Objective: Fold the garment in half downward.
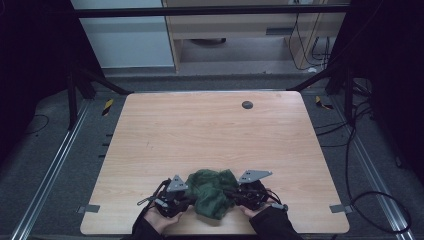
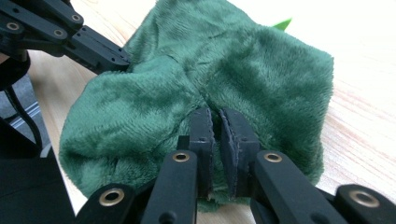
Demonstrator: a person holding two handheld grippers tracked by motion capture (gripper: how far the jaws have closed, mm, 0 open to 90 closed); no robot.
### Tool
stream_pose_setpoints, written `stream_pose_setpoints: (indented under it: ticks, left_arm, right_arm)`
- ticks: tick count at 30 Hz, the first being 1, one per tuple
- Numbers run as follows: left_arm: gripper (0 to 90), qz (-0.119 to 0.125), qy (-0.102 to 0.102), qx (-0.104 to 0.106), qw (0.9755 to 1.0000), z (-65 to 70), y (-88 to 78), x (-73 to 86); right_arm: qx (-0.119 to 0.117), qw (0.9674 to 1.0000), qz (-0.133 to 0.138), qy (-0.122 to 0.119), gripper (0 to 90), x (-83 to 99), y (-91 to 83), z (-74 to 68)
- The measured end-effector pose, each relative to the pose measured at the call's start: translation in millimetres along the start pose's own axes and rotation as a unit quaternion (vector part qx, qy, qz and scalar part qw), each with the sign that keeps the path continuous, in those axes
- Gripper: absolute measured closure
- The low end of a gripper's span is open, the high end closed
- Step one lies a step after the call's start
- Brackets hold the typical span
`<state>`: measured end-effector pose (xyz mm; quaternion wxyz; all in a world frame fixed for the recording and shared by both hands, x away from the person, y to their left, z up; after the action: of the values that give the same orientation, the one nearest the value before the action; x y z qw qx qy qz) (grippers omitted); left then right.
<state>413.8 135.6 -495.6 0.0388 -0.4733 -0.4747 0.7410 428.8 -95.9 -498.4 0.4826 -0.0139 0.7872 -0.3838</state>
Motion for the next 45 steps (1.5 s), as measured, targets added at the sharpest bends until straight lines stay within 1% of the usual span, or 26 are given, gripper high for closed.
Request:
stream_pose_setpoints:
  ticks: [2,6,9,12,15,17,19,20,22,24,26,29,32,34,36,38,40,41,43,45]
  left_arm:
    - [89.7,0.000,0.001,0.000,1.0000,0.2,1.1,0.3]
    - [89.0,0.007,-0.002,0.000,1.0000,-1.5,-1.2,-0.5]
    - [87.4,0.020,-0.007,-0.003,0.9998,-3.2,-6.4,-3.0]
    - [85.4,0.036,-0.010,-0.007,0.9993,-6.5,-13.7,-6.1]
    - [83.1,0.054,-0.021,-0.013,0.9982,-12.7,-22.0,-8.5]
    - [81.3,0.062,-0.028,-0.017,0.9976,-18.1,-26.9,-9.2]
    - [78.9,0.068,-0.036,-0.026,0.9967,-23.4,-31.1,-9.1]
    - [77.6,0.073,-0.043,-0.030,0.9959,-28.3,-34.2,-8.7]
    - [75.5,0.076,-0.048,-0.040,0.9951,-34.7,-37.5,-7.6]
    - [73.9,0.082,-0.057,-0.052,0.9936,-41.5,-39.9,-5.9]
    - [71.8,0.082,-0.062,-0.065,0.9925,-49.1,-42.0,-3.5]
    - [67.7,0.081,-0.074,-0.083,0.9905,-61.5,-44.0,0.8]
    - [64.7,0.082,-0.084,-0.098,0.9883,-73.4,-47.2,5.2]
    - [60.9,0.085,-0.090,-0.111,0.9861,-80.7,-49.4,8.2]
    - [58.3,0.091,-0.097,-0.125,0.9832,-88.5,-52.0,12.0]
    - [54.6,0.092,-0.103,-0.135,0.9813,-95.3,-53.7,15.3]
    - [52.5,0.091,-0.109,-0.147,0.9788,-103.3,-56.1,19.5]
    - [51.2,0.093,-0.111,-0.150,0.9780,-105.8,-56.8,20.7]
    - [48.0,0.093,-0.110,-0.162,0.9762,-113.2,-59.0,24.3]
    - [45.9,0.092,-0.117,-0.169,0.9744,-119.2,-59.8,27.4]
  right_arm:
    - [0.000,1.0000,-0.002,0.002,82.9,0.9,0.8,1.1]
    - [-0.001,1.0000,0.002,0.003,82.0,0.5,0.1,1.8]
    - [-0.002,1.0000,0.009,0.001,80.9,-2.0,-3.0,1.6]
    - [-0.001,0.9997,0.024,0.004,80.6,-5.9,-9.4,1.9]
    - [0.005,0.9994,0.035,0.007,80.0,-9.1,-16.5,3.6]
    - [0.010,0.9990,0.042,0.008,79.2,-10.7,-21.2,6.1]
    - [0.018,0.9986,0.049,0.008,78.1,-11.7,-25.8,9.8]
    - [0.021,0.9984,0.051,0.011,76.9,-11.9,-27.8,11.1]
    - [0.035,0.9976,0.058,0.013,74.7,-12.0,-32.8,17.1]
    - [0.047,0.9969,0.061,0.017,72.7,-11.4,-36.9,22.6]
    - [0.057,0.9961,0.065,0.020,70.5,-10.7,-40.8,27.8]
    - [0.076,0.9944,0.068,0.025,64.6,-9.4,-45.6,36.2]
    - [0.089,0.9930,0.070,0.034,59.1,-7.8,-49.1,43.0]
    - [0.098,0.9918,0.071,0.041,55.4,-6.2,-51.6,49.0]
    - [0.109,0.9902,0.072,0.049,52.7,-3.8,-54.3,55.8]
    - [0.121,0.9883,0.072,0.058,50.6,-1.1,-57.0,62.1]
    - [0.133,0.9866,0.073,0.060,48.2,1.2,-59.5,68.6]
    - [0.138,0.9857,0.073,0.063,46.7,2.4,-60.9,71.5]
    - [0.147,0.9836,0.073,0.074,43.0,4.8,-63.4,77.3]
    - [0.157,0.9819,0.071,0.079,40.5,7.8,-65.3,83.6]
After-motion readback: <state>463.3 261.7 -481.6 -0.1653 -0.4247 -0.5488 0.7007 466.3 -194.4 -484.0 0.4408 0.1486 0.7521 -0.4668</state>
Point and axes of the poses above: each handheld gripper's, and its own axes: y roughly forward along the jaws, x roughly out of its underside, z roughly to its right, the point moved 3 cm from there along y, roughly forward along the jaws, and after that the axes turned 3 degrees about -x, right-handed, at the moved point
